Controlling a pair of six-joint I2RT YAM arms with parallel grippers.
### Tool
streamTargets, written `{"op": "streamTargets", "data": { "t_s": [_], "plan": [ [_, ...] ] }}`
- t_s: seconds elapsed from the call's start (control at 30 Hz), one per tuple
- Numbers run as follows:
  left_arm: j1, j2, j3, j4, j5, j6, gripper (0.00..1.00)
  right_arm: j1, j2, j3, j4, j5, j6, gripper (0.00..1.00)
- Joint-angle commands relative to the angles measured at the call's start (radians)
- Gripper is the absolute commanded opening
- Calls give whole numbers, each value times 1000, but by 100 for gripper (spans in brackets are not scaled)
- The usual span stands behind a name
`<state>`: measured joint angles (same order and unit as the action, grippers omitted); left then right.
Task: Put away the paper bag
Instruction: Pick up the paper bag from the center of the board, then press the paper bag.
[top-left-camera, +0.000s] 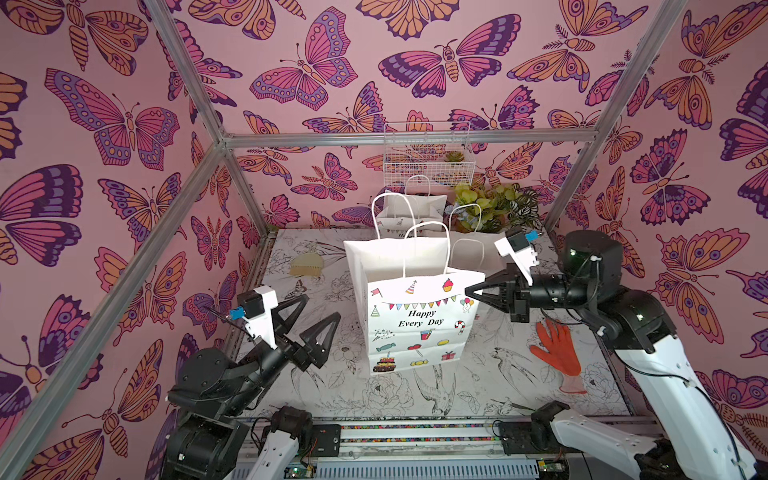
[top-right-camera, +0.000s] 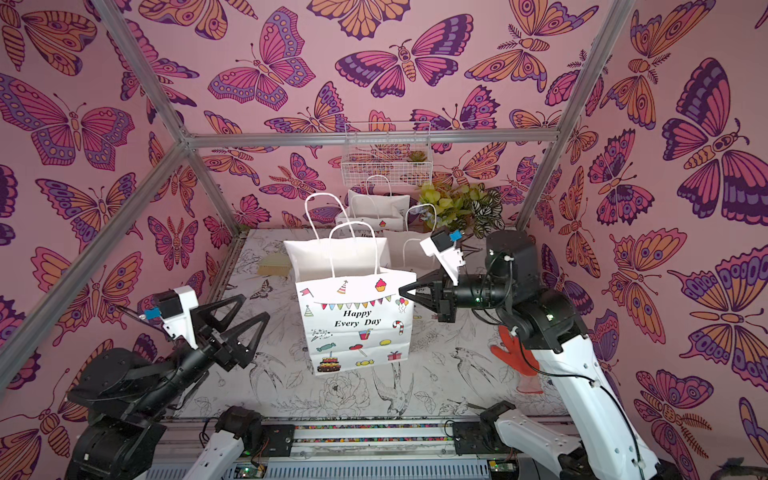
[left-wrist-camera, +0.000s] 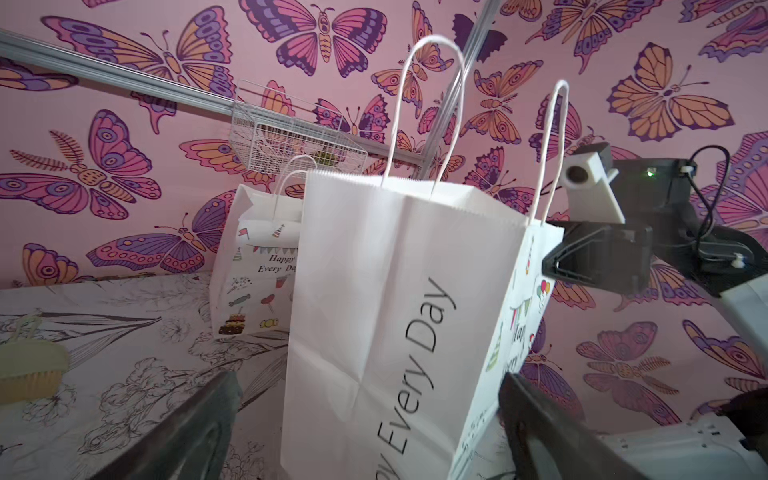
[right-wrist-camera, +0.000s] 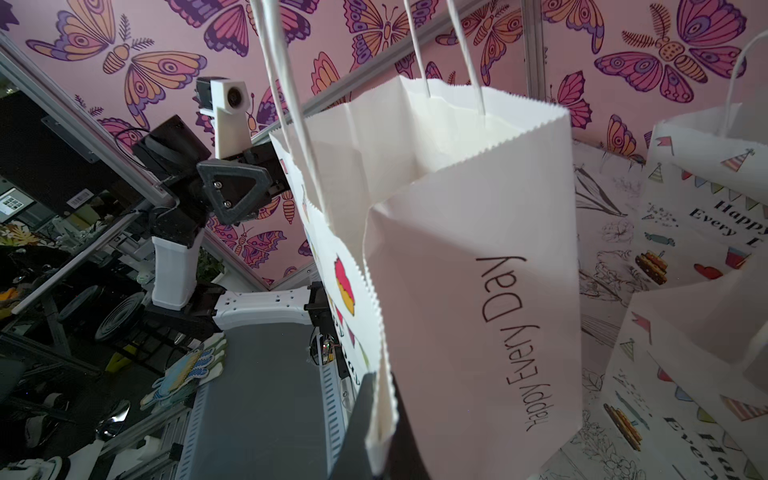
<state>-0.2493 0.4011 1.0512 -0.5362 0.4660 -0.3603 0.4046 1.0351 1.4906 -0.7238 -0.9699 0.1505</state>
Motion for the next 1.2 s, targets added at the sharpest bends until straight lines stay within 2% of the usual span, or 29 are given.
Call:
{"op": "streamTargets", "data": {
  "t_s": [0.0, 0.1, 0.2, 0.3, 0.37, 0.43, 0.57, 0.67, 0.8, 0.93, 1.17],
  "plan": [
    [-2, -15, -45, -60, 143, 9, 100, -74, 11, 34, -30, -191, 24, 0],
    [-3, -73, -126, -44, 86, 11, 100, -156, 31, 59, -21, -323, 50, 0],
    [-2, -104, -201, -17, 46, -3, 100, -168, 51, 76, 50, -397, 117, 0],
    [-2, -96, -259, 37, 66, -20, 100, -170, 45, 26, 297, -437, 310, 0],
    [-3, -96, -288, 62, 78, -26, 100, -170, 41, -40, 596, -457, 538, 0],
    [-2, -108, -314, 85, 100, -32, 100, -170, 53, -56, 714, -475, 623, 0],
    [-3, -125, -351, 142, 178, -47, 100, -169, 69, -13, 584, -486, 523, 0],
    [-3, -113, -368, 216, 226, -68, 100, -165, 63, -27, 593, -486, 523, 0],
    [-2, -67, -384, 310, 241, -77, 100, -144, 59, -36, 593, -494, 523, 0],
    [-2, -5, -371, 340, 258, -55, 100, -122, 42, -41, 592, -506, 520, 0],
    [-2, 24, -338, 375, 283, -30, 100, -101, 42, -55, 593, -507, 509, 0]
  ]
}}
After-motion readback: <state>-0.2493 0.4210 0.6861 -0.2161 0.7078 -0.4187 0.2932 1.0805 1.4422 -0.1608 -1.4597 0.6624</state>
